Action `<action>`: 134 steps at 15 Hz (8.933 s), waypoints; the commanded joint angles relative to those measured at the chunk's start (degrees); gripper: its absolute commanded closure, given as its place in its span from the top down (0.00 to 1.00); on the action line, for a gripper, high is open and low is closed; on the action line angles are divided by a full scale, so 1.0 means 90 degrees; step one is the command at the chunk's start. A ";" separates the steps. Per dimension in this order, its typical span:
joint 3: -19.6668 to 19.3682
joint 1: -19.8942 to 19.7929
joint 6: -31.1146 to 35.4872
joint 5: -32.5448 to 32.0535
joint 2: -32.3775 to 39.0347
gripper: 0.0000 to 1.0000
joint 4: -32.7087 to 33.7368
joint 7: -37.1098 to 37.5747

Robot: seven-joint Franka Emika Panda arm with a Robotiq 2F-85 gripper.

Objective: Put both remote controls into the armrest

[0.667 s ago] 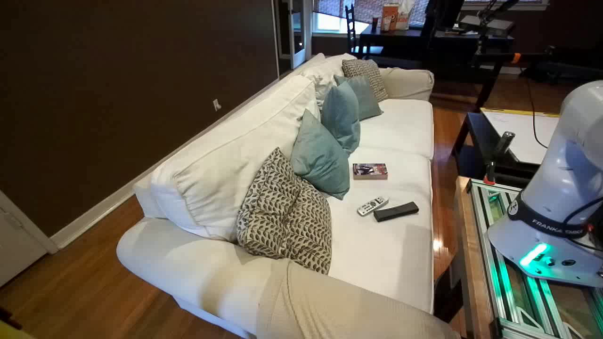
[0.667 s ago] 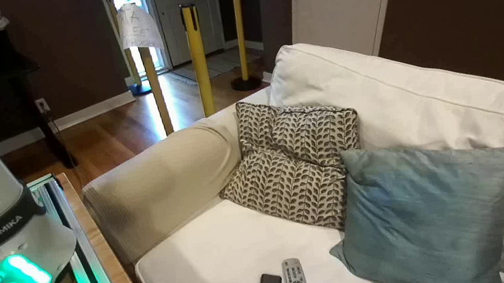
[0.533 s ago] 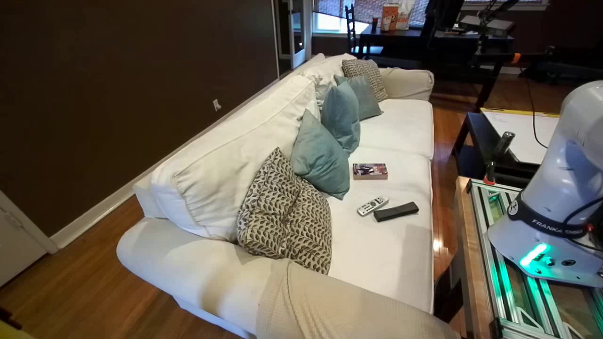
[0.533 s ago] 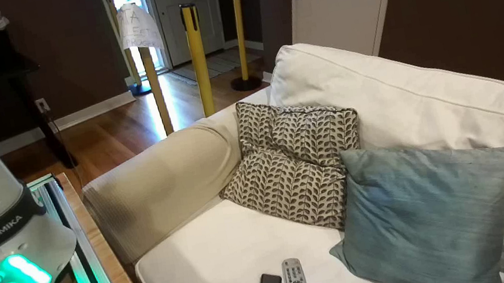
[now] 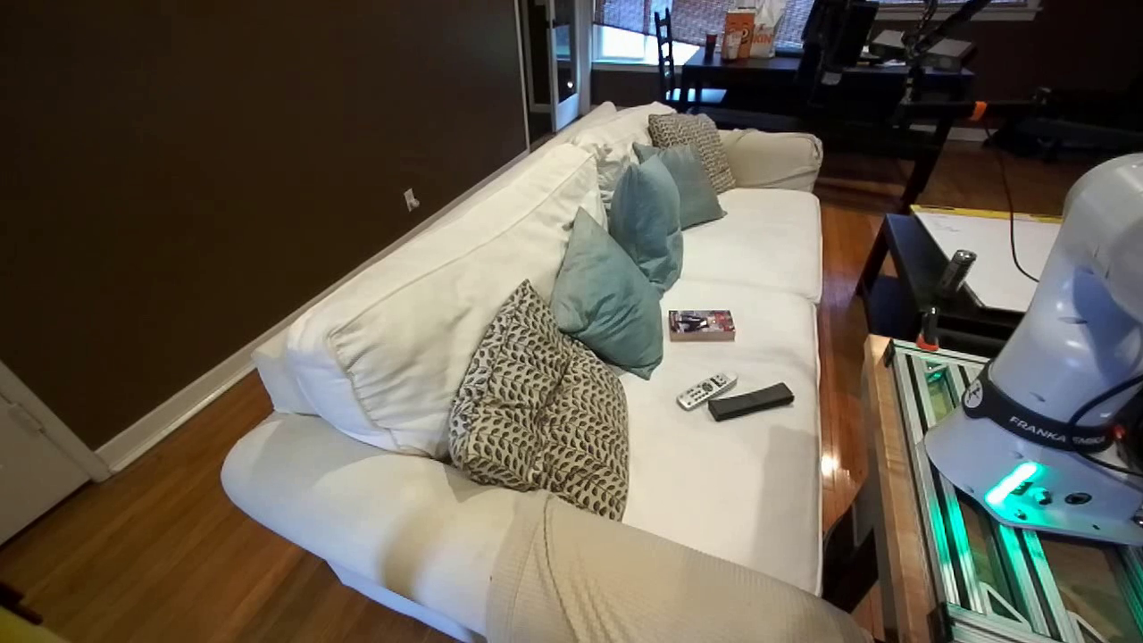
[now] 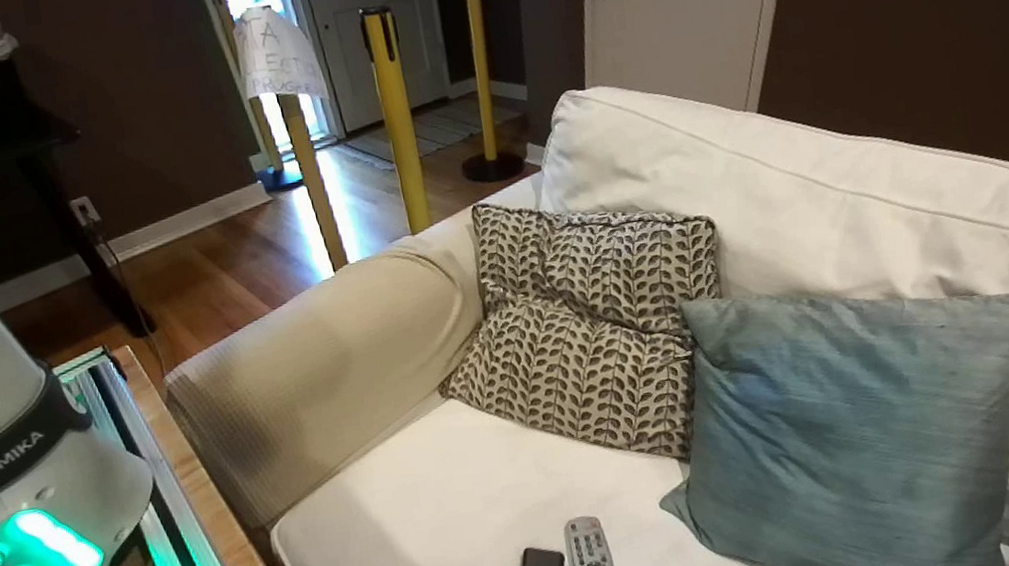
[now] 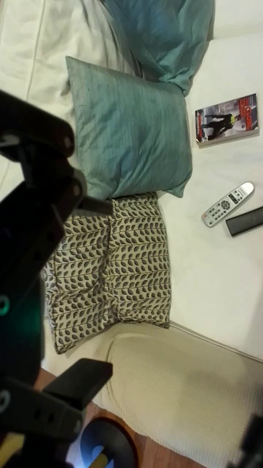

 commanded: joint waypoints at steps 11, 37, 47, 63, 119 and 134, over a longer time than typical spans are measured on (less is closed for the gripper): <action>-0.0759 -0.0426 0.3348 -0.0383 0.3368 1.00 -0.1229 -0.0980; -0.0388 -0.1183 0.5588 -0.1052 0.6973 1.00 -0.0304 -0.0715; 0.0300 -0.1780 0.6154 -0.0707 0.8222 1.00 0.0488 -0.0977; 0.0348 -0.2121 0.7720 -0.0907 1.0214 1.00 0.1399 -0.1119; 0.0859 -0.1527 0.7411 -0.1454 1.0774 0.28 0.2152 -0.1713; 0.1103 0.0375 0.7203 -0.2488 0.9456 0.28 0.1355 -0.2697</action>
